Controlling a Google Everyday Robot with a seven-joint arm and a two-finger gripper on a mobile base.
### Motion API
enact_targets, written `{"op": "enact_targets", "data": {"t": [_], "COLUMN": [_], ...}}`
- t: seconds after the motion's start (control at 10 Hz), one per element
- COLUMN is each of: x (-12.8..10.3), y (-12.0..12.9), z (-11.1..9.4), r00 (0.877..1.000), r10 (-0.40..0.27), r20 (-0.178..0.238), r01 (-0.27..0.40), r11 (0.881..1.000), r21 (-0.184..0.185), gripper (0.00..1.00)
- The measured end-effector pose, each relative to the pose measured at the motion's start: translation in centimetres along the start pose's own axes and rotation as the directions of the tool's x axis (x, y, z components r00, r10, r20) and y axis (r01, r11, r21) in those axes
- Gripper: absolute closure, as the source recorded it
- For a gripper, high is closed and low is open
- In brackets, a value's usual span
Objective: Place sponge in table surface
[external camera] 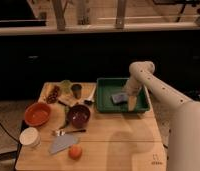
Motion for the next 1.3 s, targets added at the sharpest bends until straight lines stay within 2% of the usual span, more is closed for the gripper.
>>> {"op": "enact_targets", "data": {"t": [0.2,0.3,0.4,0.5,0.8,0.9,1.3], "x": [0.0,-0.01,-0.01,-0.01,-0.03,-0.03,-0.04], "y": [0.0,0.0,0.0,0.0,-0.01,-0.03,-0.04], "z": [0.0,0.0,0.0,-0.01,-0.41,-0.59,-0.73], "r00": [1.0,1.0,1.0,1.0,1.0,1.0,1.0], "r10": [0.0,0.0,0.0,0.0,-0.001,-0.001,-0.001], "r20": [0.0,0.0,0.0,0.0,0.0,0.0,-0.001], "r01": [0.0,0.0,0.0,0.0,0.001,0.001,0.001], "r11": [1.0,1.0,1.0,1.0,1.0,1.0,1.0], "r21": [0.0,0.0,0.0,0.0,0.0,0.001,0.001], "gripper": [0.25,0.37,0.43,0.43,0.23,0.2,0.2]}}
